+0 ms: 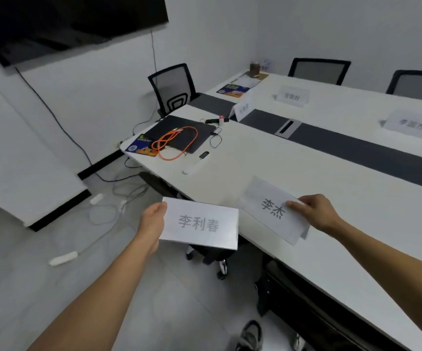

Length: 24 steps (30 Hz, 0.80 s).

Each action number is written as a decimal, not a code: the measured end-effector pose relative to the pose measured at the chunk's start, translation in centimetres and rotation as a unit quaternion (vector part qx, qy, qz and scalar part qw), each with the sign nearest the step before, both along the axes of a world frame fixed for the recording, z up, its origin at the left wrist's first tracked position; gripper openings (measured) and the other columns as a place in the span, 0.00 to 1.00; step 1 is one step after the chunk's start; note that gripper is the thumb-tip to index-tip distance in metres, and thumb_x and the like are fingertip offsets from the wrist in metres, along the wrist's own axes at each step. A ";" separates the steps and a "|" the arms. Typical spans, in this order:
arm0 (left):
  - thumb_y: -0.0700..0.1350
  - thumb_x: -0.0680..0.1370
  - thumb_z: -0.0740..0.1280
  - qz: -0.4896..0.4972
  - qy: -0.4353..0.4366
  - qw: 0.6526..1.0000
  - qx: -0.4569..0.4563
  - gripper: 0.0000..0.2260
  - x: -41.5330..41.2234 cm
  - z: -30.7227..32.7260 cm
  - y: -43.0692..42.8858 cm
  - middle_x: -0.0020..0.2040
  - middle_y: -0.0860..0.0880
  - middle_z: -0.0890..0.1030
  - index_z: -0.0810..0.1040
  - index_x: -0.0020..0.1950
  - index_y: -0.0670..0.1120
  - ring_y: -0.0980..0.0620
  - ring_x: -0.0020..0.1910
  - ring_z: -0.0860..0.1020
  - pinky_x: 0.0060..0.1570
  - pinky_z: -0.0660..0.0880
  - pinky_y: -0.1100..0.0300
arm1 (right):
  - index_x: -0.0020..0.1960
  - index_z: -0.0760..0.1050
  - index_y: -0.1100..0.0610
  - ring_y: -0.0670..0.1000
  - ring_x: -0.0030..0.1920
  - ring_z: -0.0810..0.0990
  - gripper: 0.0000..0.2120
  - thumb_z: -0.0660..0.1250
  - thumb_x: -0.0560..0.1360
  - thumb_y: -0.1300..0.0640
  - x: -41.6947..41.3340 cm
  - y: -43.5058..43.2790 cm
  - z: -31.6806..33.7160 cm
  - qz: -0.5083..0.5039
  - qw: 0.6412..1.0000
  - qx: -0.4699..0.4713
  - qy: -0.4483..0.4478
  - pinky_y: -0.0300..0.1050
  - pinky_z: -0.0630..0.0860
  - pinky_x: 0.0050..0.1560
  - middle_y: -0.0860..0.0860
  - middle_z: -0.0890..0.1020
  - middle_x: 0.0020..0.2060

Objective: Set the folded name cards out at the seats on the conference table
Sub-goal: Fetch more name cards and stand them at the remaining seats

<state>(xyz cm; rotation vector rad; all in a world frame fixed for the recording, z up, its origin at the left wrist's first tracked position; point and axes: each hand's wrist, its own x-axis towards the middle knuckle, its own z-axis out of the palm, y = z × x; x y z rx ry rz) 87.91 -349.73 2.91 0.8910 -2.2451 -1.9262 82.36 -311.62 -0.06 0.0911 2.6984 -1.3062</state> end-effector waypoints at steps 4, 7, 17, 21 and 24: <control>0.45 0.83 0.59 -0.056 -0.010 0.998 -0.007 0.09 -8.6 -0.7 2.0 0.46 0.46 0.80 0.77 0.53 0.44 0.48 0.42 0.78 0.40 0.75 0.58 | 0.31 0.79 0.57 0.53 0.32 0.77 0.21 0.70 0.73 0.42 -4.6 3.5 -2.0 -0.069 0.997 -0.001 -0.028 0.46 0.69 0.34 0.52 0.81 0.29; 0.46 0.83 0.59 -0.087 -0.031 0.996 -0.010 0.09 -13.7 -1.4 4.0 0.47 0.46 0.80 0.77 0.49 0.46 0.48 0.44 0.77 0.43 0.74 0.58 | 0.33 0.80 0.59 0.56 0.34 0.79 0.21 0.70 0.73 0.42 -7.0 6.1 -3.3 -0.106 0.993 0.018 -0.046 0.47 0.71 0.34 0.54 0.82 0.31; 0.45 0.82 0.59 -0.196 -0.083 0.977 -0.019 0.09 -29.0 -6.1 9.2 0.43 0.42 0.75 0.73 0.45 0.43 0.48 0.41 0.71 0.40 0.67 0.57 | 0.44 0.81 0.50 0.52 0.41 0.82 0.16 0.67 0.73 0.38 -9.6 11.3 -6.5 -0.205 0.971 0.067 -0.103 0.52 0.79 0.43 0.47 0.84 0.40; 0.45 0.81 0.59 -0.222 -0.099 0.970 -0.027 0.07 -34.6 -8.2 10.4 0.40 0.44 0.69 0.72 0.47 0.44 0.49 0.39 0.65 0.36 0.61 0.59 | 0.51 0.78 0.43 0.51 0.42 0.81 0.10 0.66 0.74 0.39 -11.1 11.4 -6.8 -0.234 0.959 0.097 -0.127 0.48 0.79 0.42 0.46 0.82 0.43; 0.45 0.81 0.60 -0.230 -0.108 0.967 -0.015 0.07 -38.4 -9.4 11.1 0.40 0.44 0.68 0.71 0.43 0.47 0.48 0.40 0.64 0.36 0.62 0.59 | 0.54 0.79 0.43 0.50 0.43 0.80 0.12 0.65 0.75 0.39 -12.6 11.3 -7.3 -0.261 0.949 0.120 -0.133 0.46 0.76 0.40 0.45 0.82 0.42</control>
